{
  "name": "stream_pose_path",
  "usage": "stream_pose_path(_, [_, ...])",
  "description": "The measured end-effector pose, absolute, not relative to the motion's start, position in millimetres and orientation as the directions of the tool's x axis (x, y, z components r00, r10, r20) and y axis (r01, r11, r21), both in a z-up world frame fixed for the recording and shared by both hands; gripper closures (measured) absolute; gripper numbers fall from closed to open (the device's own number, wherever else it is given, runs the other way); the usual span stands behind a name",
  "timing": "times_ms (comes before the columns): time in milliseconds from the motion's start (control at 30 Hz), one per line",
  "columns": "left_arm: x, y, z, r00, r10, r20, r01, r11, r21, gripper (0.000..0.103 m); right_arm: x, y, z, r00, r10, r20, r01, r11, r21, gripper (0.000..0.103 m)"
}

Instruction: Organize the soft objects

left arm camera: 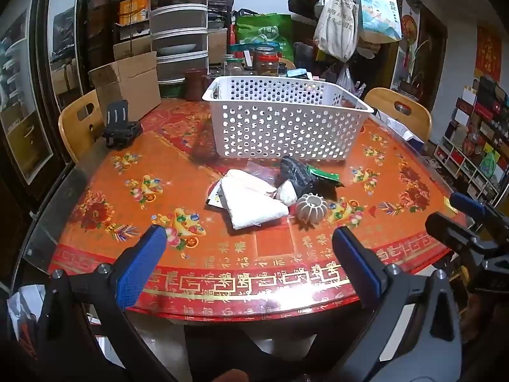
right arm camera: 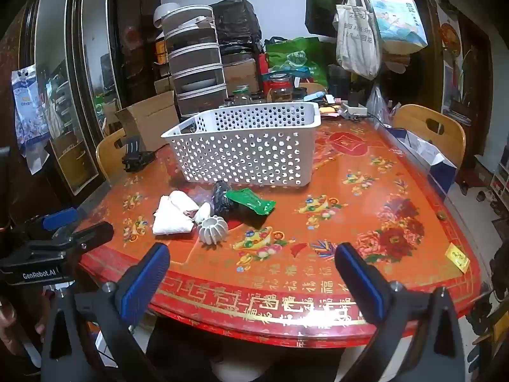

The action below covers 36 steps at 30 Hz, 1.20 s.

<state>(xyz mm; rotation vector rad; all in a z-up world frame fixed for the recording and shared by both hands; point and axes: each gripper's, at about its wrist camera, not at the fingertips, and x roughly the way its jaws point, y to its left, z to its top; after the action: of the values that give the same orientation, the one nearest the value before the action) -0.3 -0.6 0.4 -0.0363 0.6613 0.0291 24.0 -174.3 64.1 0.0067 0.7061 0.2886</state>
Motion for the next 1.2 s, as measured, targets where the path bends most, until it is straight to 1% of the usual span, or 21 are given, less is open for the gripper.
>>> stream_pose_path(333, [-7,6,6,0.804,-0.012,-0.595,-0.028,0.998,-0.059,0.000,22,-170,65,0.726,0.270,-0.633,-0.272,0.958,0.097,0.000])
stream_pose_path(667, [-10,0,9,0.808,0.006,-0.589,-0.037,0.999,-0.040,0.000,21,-168,64,0.724,0.268,-0.636,-0.277,0.957,0.087,0.000])
stream_pose_path(1200, [-15,-1,12,0.821,-0.002,-0.570,-0.028,0.999,-0.044,0.000,21,-167,63,0.722,0.268,-0.637,-0.278,0.957,0.088,0.000])
